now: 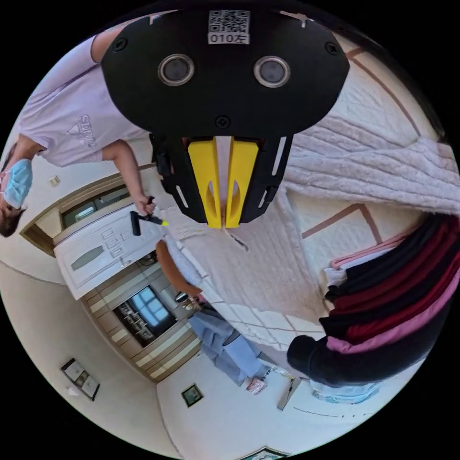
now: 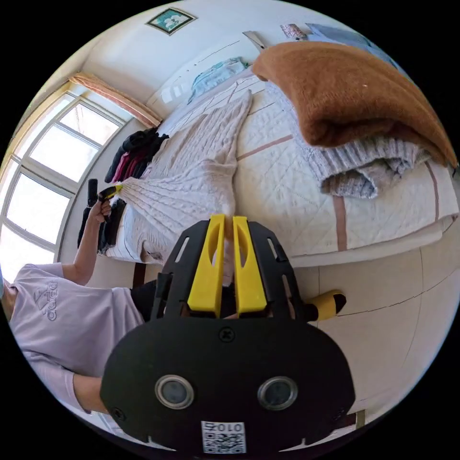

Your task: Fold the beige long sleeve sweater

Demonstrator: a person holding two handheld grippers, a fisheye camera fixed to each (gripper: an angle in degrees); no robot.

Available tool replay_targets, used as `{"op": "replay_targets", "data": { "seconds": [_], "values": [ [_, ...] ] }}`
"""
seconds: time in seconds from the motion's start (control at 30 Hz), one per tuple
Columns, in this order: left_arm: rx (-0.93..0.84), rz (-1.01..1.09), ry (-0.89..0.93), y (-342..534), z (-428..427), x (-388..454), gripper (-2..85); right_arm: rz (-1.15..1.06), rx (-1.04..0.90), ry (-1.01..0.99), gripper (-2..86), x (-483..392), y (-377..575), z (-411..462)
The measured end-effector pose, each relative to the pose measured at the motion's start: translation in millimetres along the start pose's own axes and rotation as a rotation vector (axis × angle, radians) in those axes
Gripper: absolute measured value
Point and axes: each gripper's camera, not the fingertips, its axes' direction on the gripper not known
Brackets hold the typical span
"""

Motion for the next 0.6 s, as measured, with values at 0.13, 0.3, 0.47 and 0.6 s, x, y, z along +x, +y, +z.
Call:
{"op": "replay_targets", "data": {
  "seconds": [0.13, 0.3, 0.47, 0.6],
  "values": [
    [-0.129, -0.053, -0.102, 5.6, 29.5, -29.7, 0.1, 0.010, -0.025, 0.037, 4.8, 9.0, 4.6, 13.8],
    [-0.168, -0.085, -0.114, 18.6, 44.5, -39.5, 0.1, 0.039, -0.005, 0.020, 4.8, 11.7, 8.6, 11.7],
    [-0.047, -0.084, -0.029, 27.0, 12.0, -24.5, 0.1, 0.033, -0.014, 0.064, 4.7, -2.4, 9.1, 6.4],
    [-0.172, -0.100, -0.071, 31.5, 19.2, -31.2, 0.2, 0.053, -0.010, 0.043, 4.5, -4.9, 12.3, 8.5]
  ]
}}
